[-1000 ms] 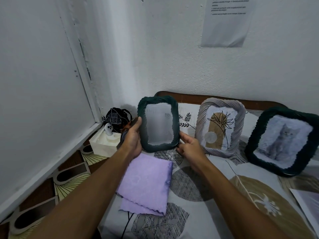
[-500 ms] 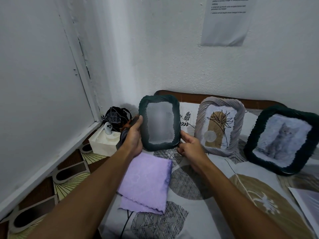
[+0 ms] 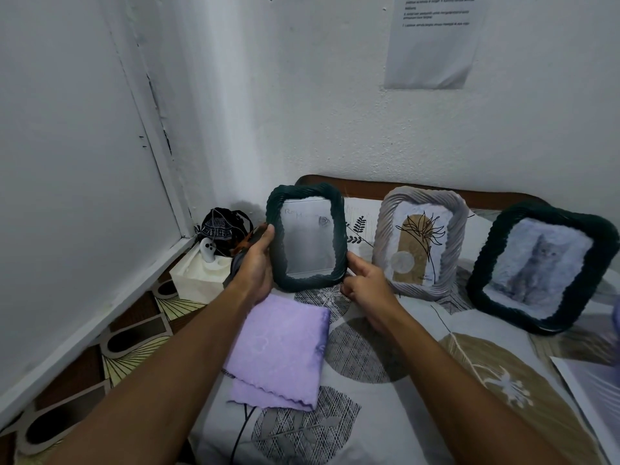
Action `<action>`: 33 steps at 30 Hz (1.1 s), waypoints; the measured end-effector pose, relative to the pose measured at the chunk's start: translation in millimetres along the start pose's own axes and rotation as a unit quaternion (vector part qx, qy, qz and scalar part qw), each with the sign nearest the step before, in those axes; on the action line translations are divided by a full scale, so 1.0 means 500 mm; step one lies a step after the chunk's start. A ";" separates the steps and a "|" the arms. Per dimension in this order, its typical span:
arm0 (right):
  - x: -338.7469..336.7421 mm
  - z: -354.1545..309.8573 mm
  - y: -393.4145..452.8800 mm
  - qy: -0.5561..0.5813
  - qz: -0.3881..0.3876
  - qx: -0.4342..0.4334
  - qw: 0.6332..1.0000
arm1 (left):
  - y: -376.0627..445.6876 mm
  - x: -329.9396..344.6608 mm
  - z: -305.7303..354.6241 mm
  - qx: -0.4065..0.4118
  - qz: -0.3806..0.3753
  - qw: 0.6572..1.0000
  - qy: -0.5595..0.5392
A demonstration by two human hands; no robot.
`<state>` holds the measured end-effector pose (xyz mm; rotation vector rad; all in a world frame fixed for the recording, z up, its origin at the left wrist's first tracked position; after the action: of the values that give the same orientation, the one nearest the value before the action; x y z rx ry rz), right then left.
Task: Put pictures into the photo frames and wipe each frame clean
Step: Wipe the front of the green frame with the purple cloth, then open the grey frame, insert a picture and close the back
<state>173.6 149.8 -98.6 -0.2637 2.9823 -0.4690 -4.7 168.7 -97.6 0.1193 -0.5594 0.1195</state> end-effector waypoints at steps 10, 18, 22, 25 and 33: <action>-0.049 -0.014 -0.063 -0.051 0.067 -0.017 0.996 | -0.081 -0.082 0.168 0.177 0.127 0.952 0.215; -0.260 -0.081 -0.155 0.065 0.186 -0.054 0.979 | -0.137 0.135 0.251 0.364 0.036 0.882 0.295; -0.333 -0.092 -0.162 0.056 0.225 -0.047 0.972 | -0.107 0.261 0.164 0.317 -0.048 0.894 0.311; -0.348 -0.089 -0.155 0.054 0.213 -0.040 0.975 | -0.085 0.314 0.083 0.268 -0.087 0.903 0.325; -0.322 -0.066 -0.118 -0.028 0.214 -0.038 0.976 | -0.059 0.344 -0.065 0.076 -0.060 0.930 0.356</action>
<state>335.9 134.4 -35.5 0.3491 2.8829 -0.2901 161.4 158.1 -35.2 0.2480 0.1854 0.0781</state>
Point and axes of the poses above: each hand's wrist, its own y-axis towards the middle knuckle, its own x-axis out of the palm, z = x × y, the point moved 9 cm from there along y, towards the middle knuckle, and after that the axes turned 14 degrees about x, right-handed, at the moved point
